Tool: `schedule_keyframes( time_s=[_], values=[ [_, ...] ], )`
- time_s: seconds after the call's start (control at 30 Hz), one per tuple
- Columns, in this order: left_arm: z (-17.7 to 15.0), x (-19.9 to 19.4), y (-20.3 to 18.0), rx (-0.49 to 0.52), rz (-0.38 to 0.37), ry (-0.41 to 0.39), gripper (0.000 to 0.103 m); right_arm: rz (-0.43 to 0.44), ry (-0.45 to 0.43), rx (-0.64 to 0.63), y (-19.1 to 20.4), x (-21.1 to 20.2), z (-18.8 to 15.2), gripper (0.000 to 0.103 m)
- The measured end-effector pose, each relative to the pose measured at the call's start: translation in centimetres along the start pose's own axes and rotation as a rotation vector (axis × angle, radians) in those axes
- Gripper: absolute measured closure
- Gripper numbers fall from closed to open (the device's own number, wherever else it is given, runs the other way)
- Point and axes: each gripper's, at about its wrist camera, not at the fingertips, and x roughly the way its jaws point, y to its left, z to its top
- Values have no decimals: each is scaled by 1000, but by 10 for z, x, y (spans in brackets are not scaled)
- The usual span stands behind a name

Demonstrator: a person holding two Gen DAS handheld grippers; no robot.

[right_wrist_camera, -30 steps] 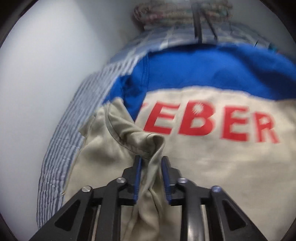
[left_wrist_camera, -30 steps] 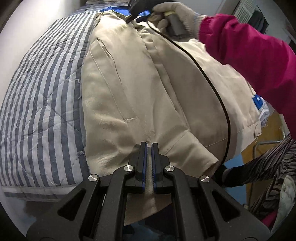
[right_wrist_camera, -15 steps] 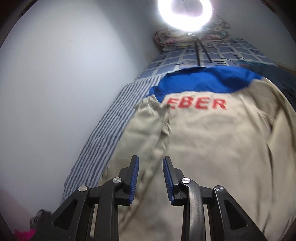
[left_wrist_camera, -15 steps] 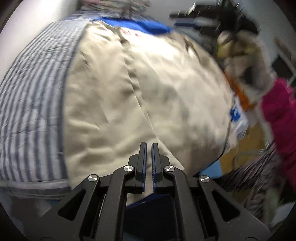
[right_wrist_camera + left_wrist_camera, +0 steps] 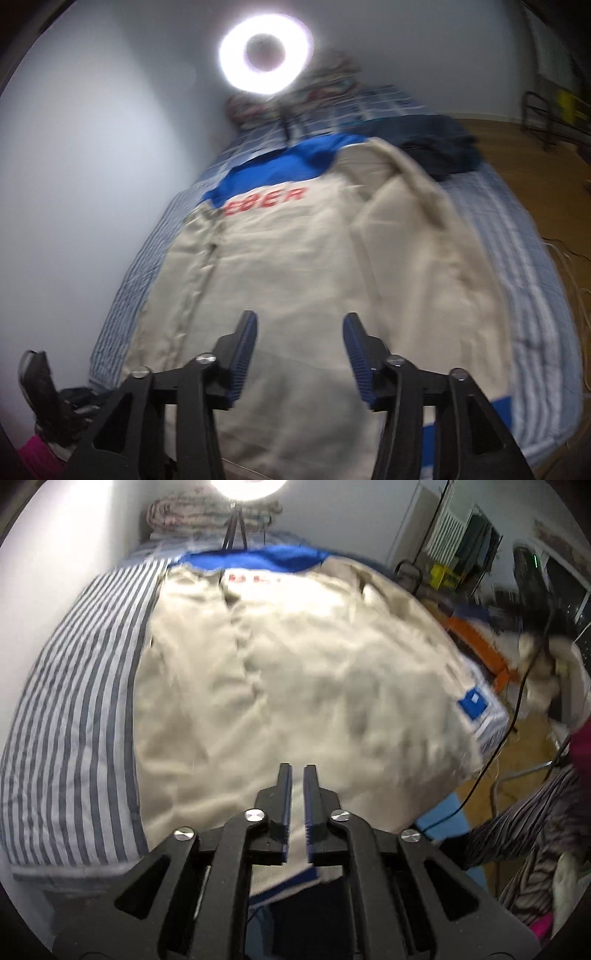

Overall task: Fold large clothes
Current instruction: 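Release the jacket and move both grippers back above it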

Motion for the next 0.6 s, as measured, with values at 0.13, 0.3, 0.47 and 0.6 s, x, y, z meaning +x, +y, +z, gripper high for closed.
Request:
schedule_keyframes(
  time_s=[0.13,0.3,0.47,0.6],
  values=[
    [25,-7,-7,-20,-58,-41,56,-78,-13,58,-44,-18,-9,49],
    [51,-7,-26,-6,-91,-67,56,-152,-7,137,-95,-26,-22,49],
    [68,-1,-45,17,-121,-65,56,-188,28,222,-143,-24,-38,49],
    [76,8,-57,53,-124,-58,56,-198,69,276,-170,-11,-51,48]
  ],
)
